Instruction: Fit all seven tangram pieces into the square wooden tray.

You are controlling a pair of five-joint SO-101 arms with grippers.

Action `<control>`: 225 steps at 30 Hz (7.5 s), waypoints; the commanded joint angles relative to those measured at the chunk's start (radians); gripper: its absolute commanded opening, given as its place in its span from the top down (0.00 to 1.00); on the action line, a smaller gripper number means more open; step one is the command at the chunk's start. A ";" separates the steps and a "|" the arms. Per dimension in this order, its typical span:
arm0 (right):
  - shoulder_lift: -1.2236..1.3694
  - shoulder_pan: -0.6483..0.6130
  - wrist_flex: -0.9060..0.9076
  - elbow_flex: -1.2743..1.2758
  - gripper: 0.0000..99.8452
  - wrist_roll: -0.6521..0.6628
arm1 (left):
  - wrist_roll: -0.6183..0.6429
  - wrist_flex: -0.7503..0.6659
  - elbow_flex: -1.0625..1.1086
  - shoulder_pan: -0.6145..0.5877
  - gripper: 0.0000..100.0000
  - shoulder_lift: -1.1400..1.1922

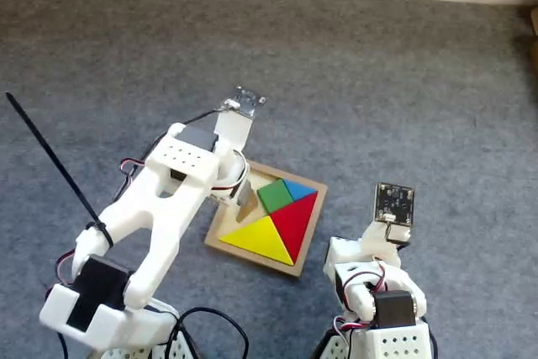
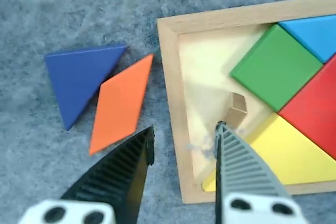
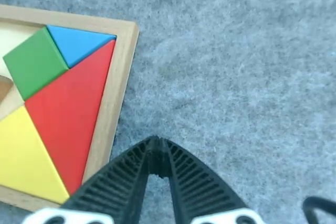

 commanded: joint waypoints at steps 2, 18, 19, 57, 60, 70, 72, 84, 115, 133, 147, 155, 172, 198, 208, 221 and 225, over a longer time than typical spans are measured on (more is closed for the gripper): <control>-0.021 -0.010 0.008 0.153 0.99 -0.009 | -0.009 -0.025 -0.004 -0.007 0.81 -0.044; -0.021 -0.010 0.008 0.153 0.99 -0.009 | -0.002 0.058 -0.019 0.074 0.81 -0.113; -0.021 -0.010 0.008 0.153 0.99 -0.009 | -0.002 0.061 -0.019 0.082 0.81 -0.124; -0.021 -0.010 0.008 0.153 0.99 -0.009 | -0.002 0.080 -0.071 0.050 0.81 -0.088; -0.021 -0.010 0.008 0.153 0.99 -0.009 | 0.032 0.081 -0.051 0.090 0.81 -0.142; -0.021 -0.010 0.008 0.153 0.99 -0.009 | 0.035 -0.035 -0.051 0.053 0.81 -0.035; -0.021 -0.010 0.008 0.153 0.99 -0.009 | 0.034 -0.046 -0.062 0.036 0.81 -0.010; -0.021 -0.010 0.008 0.153 0.99 -0.009 | 0.034 -0.049 -0.133 -0.047 0.81 0.070; -0.021 -0.010 0.008 0.153 0.99 -0.009 | 0.035 -0.051 -0.154 -0.051 0.81 0.124; -0.021 -0.010 0.008 0.153 0.99 -0.009 | 0.041 0.032 -0.041 0.130 0.81 -0.140; -0.021 -0.010 0.008 0.153 0.99 -0.009 | 0.037 -0.072 -0.148 -0.018 0.81 0.137; -0.021 -0.010 0.008 0.153 0.99 -0.009 | 0.041 -0.015 -0.153 -0.013 0.81 0.056; -0.021 -0.010 0.008 0.153 0.99 -0.009 | 0.035 -0.098 0.082 0.016 0.81 -0.018; -0.021 -0.010 0.008 0.153 0.99 -0.009 | 0.040 -0.101 0.050 -0.008 0.81 0.038; -0.021 -0.010 0.008 0.153 0.99 -0.009 | 0.041 -0.032 0.077 0.093 0.81 0.035; -0.021 -0.010 0.008 0.153 0.99 -0.009 | 0.081 0.086 -0.068 0.067 0.81 0.035; -0.021 -0.010 0.008 0.153 0.99 -0.009 | 0.083 0.123 -0.105 0.071 0.81 0.035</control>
